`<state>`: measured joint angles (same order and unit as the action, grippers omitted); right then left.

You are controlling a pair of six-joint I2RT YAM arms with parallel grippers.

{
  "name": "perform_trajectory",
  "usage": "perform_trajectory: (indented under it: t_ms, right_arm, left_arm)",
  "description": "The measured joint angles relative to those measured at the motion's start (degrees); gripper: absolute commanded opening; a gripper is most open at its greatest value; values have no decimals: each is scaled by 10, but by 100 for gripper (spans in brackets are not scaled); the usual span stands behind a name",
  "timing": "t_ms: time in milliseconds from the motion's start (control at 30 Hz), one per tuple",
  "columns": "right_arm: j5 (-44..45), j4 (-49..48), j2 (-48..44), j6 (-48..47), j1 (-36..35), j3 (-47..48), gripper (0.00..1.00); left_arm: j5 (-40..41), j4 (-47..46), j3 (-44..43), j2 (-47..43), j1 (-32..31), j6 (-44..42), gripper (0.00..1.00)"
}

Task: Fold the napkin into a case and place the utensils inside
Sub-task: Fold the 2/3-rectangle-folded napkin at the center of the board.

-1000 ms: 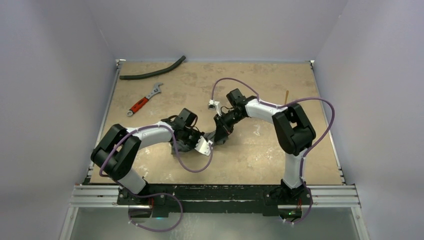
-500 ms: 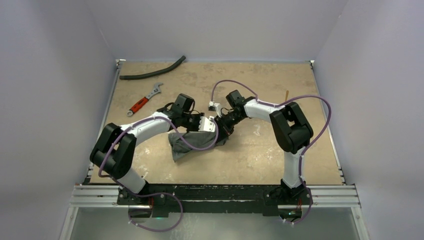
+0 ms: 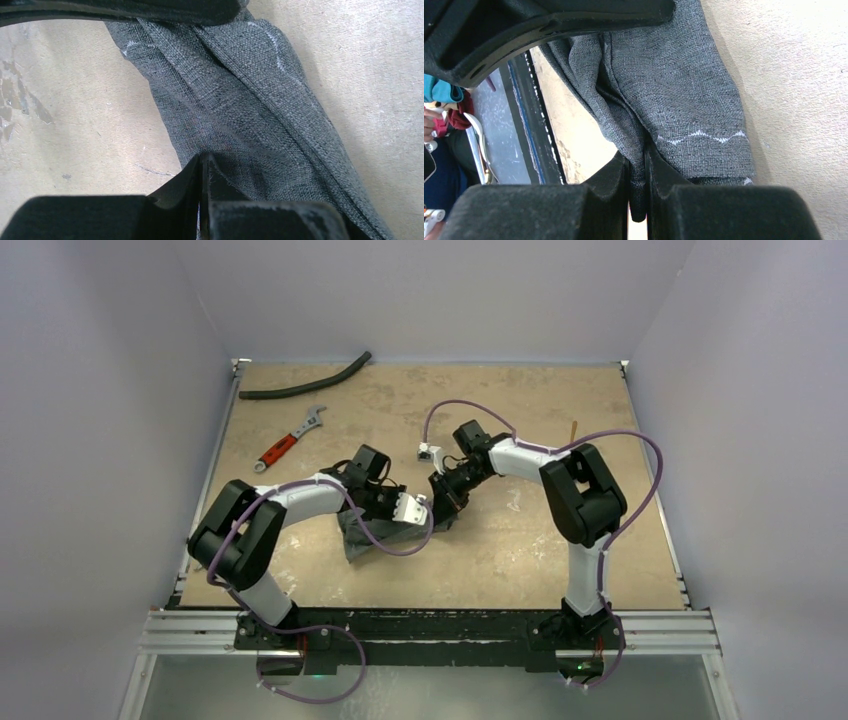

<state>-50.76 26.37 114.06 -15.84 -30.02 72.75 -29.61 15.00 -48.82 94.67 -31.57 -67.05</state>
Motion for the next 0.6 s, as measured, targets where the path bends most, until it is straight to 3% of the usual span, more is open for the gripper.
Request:
perform_trajectory:
  t_ms: [600]
  right_arm:
    - [-4,41,21,-7,9,64,4]
  left_arm:
    - [-17,53,-7,0,-8,-97,0]
